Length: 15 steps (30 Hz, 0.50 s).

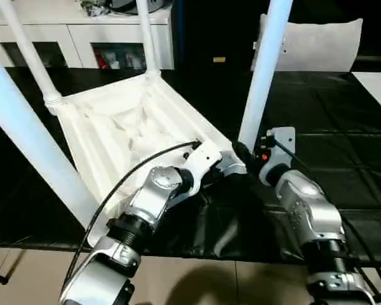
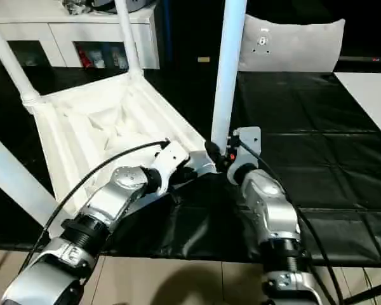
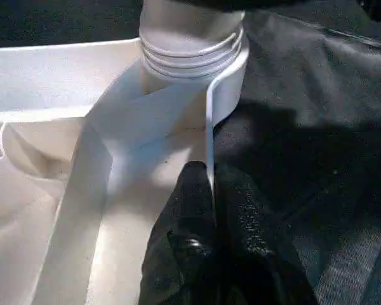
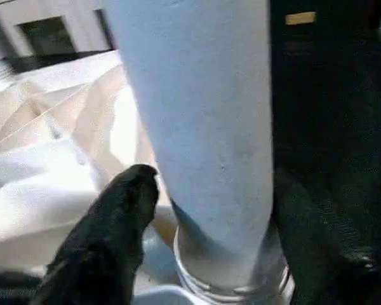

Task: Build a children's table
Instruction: Rotate leg to tighten

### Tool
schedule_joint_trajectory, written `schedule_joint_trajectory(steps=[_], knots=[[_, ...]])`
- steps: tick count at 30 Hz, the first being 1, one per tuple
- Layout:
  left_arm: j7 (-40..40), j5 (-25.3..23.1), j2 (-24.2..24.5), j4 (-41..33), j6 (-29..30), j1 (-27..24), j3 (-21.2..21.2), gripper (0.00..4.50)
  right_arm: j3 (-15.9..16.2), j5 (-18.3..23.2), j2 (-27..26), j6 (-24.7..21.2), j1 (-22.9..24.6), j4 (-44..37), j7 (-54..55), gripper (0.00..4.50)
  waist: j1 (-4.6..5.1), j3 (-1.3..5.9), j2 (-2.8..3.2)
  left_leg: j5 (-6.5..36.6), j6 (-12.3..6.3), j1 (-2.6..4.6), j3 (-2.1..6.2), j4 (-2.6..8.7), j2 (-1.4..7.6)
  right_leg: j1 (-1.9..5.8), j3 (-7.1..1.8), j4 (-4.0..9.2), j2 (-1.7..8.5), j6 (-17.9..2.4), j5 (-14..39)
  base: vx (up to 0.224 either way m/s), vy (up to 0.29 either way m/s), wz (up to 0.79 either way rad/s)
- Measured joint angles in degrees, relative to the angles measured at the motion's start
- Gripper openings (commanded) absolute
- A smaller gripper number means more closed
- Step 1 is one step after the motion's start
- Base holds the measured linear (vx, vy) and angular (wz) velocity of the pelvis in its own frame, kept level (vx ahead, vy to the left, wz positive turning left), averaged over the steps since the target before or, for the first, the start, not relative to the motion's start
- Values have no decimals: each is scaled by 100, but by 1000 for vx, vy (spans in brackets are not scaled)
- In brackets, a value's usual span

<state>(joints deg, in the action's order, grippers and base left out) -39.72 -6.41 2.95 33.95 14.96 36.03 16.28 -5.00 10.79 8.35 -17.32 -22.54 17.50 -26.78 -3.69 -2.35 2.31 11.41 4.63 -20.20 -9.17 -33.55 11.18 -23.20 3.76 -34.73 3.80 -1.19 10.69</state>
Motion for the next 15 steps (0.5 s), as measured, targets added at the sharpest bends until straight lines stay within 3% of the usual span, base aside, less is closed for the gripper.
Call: schedule_joint_trajectory(steps=[5,7,15], knots=[[-627,64,383,-123,-272,-94,110,0,169,162,691,97,226,-119,-1200,360,-36,-6,-1,0,0,-3,2,-2,0,0,2,0,1,-1,-1,0,0,0],[-938,138,572,-189,-439,-161,165,0,281,222,1057,178,287,-163,-1771,397,-84,-7,-1,0,0,-4,1,-3,0,0,3,0,2,-1,-1,0,0,0],[-2076,267,1122,-277,-1022,-231,376,0,570,353,1779,571,375,-334,-3268,403,-238,-11,-7,0,-2,-8,-9,-11,-2,1,9,-2,13,-2,-2,0,0,0]])
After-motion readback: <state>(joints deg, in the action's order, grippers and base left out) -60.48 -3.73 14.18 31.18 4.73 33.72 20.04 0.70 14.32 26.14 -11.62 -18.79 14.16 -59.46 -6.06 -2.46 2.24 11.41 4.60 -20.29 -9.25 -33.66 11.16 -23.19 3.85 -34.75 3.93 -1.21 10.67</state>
